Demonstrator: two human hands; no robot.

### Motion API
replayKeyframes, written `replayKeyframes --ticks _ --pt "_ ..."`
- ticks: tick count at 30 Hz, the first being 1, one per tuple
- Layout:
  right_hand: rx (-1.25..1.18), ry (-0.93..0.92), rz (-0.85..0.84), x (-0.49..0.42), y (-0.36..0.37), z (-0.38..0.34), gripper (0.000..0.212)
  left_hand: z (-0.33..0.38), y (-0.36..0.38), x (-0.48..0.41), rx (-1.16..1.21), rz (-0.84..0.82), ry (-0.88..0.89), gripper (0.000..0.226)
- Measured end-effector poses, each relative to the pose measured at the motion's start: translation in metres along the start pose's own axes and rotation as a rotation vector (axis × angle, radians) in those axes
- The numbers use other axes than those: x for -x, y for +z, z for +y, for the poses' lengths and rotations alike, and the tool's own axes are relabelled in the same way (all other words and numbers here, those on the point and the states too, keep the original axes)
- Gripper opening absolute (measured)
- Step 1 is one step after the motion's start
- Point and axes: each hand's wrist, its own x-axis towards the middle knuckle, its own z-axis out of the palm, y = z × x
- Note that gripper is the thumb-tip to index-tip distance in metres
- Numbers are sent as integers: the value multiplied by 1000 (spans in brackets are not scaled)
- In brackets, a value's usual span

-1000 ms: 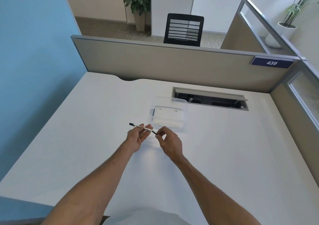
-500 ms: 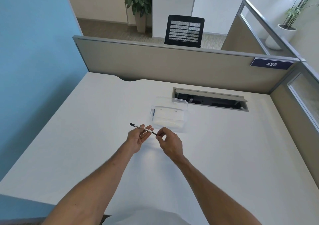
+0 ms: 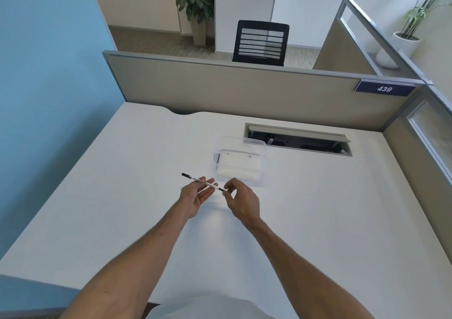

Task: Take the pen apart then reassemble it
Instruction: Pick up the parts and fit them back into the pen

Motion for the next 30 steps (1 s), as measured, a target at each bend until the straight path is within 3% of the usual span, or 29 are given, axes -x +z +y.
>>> replayKeyframes --ticks 6,12,16,27,30 --pt "-124 79 -16 -2 2 -3 16 -3 -4 5 -31 -65 -51 20" --pt "-668 233 11 -3 -6 0 8 0 -6 10 -32 -101 -88 27" --pt "-874 365 46 -8 -12 5 11 2 -1 14 -55 -172 -118 30" --pt "-963 457 117 -22 -29 19 30 9 1 8 -157 -173 -126 38" --pt "-999 463 96 -24 -33 21 31 15 4 11 -186 -225 -152 26"
